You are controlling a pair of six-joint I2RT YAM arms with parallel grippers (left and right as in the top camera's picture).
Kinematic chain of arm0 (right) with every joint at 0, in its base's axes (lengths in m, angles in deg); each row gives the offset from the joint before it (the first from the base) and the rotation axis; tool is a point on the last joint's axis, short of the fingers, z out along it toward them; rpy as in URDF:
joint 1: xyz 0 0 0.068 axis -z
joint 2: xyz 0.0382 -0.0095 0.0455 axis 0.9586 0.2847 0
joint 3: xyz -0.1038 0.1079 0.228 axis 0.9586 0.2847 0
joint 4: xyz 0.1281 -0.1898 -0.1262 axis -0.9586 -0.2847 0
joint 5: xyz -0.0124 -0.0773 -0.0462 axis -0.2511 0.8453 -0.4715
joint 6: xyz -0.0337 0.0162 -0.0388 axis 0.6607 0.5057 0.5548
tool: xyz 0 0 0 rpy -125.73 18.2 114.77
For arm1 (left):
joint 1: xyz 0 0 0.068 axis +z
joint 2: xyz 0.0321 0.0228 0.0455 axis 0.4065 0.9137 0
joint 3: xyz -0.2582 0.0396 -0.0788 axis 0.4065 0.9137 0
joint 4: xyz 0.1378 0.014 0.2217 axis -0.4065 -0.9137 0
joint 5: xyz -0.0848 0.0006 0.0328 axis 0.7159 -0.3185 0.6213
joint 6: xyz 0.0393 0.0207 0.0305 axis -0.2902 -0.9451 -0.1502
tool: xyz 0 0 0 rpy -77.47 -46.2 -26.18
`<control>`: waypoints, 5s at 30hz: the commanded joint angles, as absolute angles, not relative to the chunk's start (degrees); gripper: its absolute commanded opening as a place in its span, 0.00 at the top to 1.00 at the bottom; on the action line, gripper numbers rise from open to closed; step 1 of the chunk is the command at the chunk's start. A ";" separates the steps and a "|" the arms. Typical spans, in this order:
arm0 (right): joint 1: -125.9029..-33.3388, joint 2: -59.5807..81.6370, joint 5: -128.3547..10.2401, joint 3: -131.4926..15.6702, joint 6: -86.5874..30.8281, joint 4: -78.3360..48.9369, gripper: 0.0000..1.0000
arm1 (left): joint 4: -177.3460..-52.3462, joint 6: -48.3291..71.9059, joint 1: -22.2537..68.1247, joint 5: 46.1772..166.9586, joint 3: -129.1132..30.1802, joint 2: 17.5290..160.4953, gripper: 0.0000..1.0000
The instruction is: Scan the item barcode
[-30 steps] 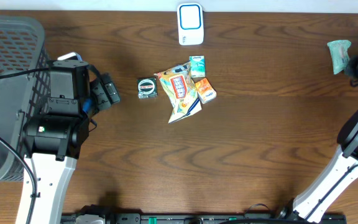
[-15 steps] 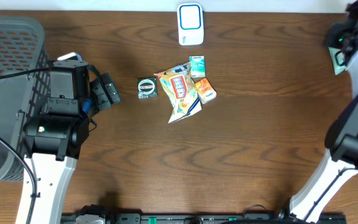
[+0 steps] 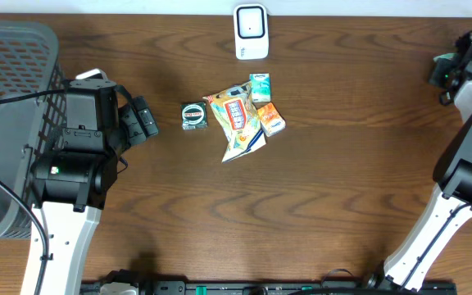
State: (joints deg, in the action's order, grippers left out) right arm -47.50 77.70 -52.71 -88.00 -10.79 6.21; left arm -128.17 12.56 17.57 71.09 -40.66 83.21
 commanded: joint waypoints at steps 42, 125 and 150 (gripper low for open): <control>-85.71 62.53 -71.85 -87.30 -11.18 -35.15 0.01 | -128.19 11.80 17.81 70.74 -40.79 82.95 0.02; -79.35 65.55 -103.07 -70.77 -12.21 -29.38 0.99 | -128.19 11.80 17.81 70.74 -40.79 82.95 0.03; -71.48 64.35 -87.53 -76.11 -8.84 -38.73 0.46 | -128.19 11.80 17.81 70.74 -40.79 82.95 0.02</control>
